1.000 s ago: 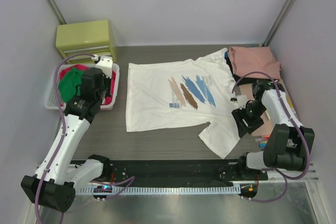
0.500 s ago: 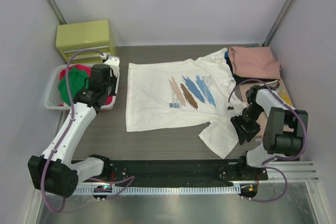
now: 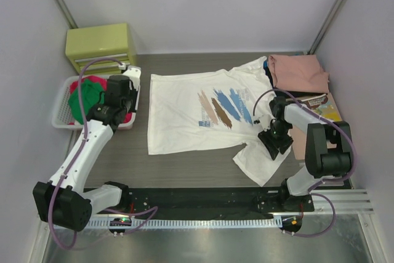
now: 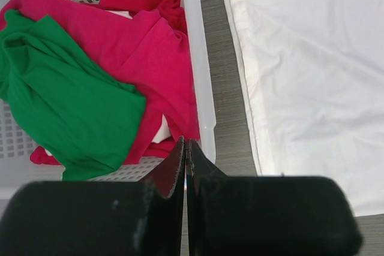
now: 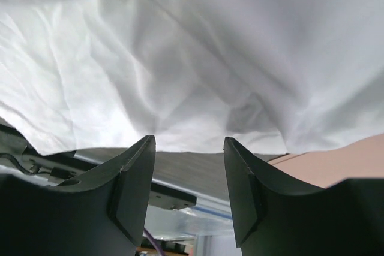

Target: Fold and stack the t-shirts

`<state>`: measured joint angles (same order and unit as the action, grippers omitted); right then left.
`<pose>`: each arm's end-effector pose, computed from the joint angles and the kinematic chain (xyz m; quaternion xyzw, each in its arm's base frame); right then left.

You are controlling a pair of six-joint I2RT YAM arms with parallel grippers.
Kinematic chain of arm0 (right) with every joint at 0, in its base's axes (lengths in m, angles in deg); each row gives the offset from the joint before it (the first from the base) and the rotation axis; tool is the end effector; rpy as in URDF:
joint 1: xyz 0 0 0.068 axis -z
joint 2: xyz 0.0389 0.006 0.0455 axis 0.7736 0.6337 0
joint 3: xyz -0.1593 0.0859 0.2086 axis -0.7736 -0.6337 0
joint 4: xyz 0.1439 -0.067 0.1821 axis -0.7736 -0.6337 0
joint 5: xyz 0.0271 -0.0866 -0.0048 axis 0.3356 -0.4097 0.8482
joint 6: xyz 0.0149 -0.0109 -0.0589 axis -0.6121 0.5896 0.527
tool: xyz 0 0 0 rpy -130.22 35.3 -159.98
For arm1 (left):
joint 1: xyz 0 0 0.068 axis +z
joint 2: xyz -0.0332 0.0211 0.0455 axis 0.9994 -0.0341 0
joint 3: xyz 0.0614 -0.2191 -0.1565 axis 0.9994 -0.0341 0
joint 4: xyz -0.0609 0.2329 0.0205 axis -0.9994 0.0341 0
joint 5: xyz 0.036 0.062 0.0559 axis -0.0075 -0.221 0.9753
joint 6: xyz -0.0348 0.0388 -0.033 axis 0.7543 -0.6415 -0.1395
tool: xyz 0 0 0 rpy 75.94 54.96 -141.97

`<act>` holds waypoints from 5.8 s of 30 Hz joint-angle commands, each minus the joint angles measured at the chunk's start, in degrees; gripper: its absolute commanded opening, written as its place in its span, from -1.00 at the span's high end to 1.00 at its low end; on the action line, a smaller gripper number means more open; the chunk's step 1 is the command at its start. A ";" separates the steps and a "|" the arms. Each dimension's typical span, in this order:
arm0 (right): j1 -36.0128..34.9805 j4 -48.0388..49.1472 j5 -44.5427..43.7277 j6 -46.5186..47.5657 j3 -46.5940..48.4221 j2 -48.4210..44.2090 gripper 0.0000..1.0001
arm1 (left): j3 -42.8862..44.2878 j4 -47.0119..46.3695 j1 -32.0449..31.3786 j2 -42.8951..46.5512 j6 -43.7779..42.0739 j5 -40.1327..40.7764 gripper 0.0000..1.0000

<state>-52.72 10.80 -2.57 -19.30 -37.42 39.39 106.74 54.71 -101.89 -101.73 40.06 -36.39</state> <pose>0.2160 0.0103 0.1640 0.2853 -0.9555 -0.0442 0.0604 0.2300 -0.0447 0.3268 0.0831 0.8854 0.0749 0.4511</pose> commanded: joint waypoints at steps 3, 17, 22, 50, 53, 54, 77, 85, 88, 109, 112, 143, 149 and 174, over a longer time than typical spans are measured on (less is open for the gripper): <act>-2.35 6.25 -2.45 -3.47 3.90 4.00 -0.10 | 2.55 -1.07 0.22 -0.80 -0.78 -0.95 1.00; -2.35 7.04 -5.53 -3.82 1.79 4.18 0.98 | 0.53 -2.22 0.22 0.34 -1.92 -1.03 1.00; -2.26 6.34 -6.58 -3.91 2.85 2.17 0.98 | 0.71 -2.30 0.14 0.08 -2.01 -1.29 1.00; -1.82 4.68 -10.89 -6.28 8.28 -10.30 -0.16 | -1.23 -2.30 0.22 0.26 -2.45 -3.14 0.99; -1.91 -0.15 -8.62 -7.60 14.07 -17.51 -0.17 | -1.58 -2.30 0.22 -0.27 -2.28 -3.67 0.99; -1.82 -1.90 -7.65 -8.30 15.40 -19.09 -0.18 | -1.75 -2.30 0.22 -0.45 -2.10 -3.93 0.99; -1.73 1.24 -5.00 -14.28 11.20 -30.27 -0.23 | 14.32 13.07 -7.07 -37.79 -2.18 -28.81 0.99; -1.65 1.42 -5.88 -13.49 10.23 -31.50 -0.23 | 17.58 13.78 -7.07 -44.92 -0.87 -28.11 1.00; -1.65 1.33 -6.14 -13.14 10.06 -31.68 -0.23 | 17.93 14.22 -7.07 -46.41 -0.60 -26.53 1.00; -1.65 2.03 -6.50 -11.91 8.48 -31.85 -0.23 | 15.82 13.87 0.31 -44.04 -0.08 -21.69 1.00; -1.65 -0.76 -6.15 -10.68 9.00 -30.80 -0.24 | 15.39 13.35 0.31 -42.99 0.18 -21.16 0.99; -2.00 1.23 -0.78 1.89 -2.85 -14.98 -0.27 | -5.97 -10.03 2.68 0.08 -0.08 -5.42 0.09; -4.11 6.34 -2.98 1.98 -6.37 -11.82 -0.27 | -5.63 -10.30 3.04 -0.62 0.01 -5.69 0.08; -11.67 -4.31 -0.08 8.22 -3.03 -28.69 -0.23 | -6.15 -10.04 3.30 -3.70 -0.25 -6.39 0.07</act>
<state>-63.56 3.65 -2.57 -10.60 -39.26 11.81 100.62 47.06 -98.90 -104.11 40.08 -41.44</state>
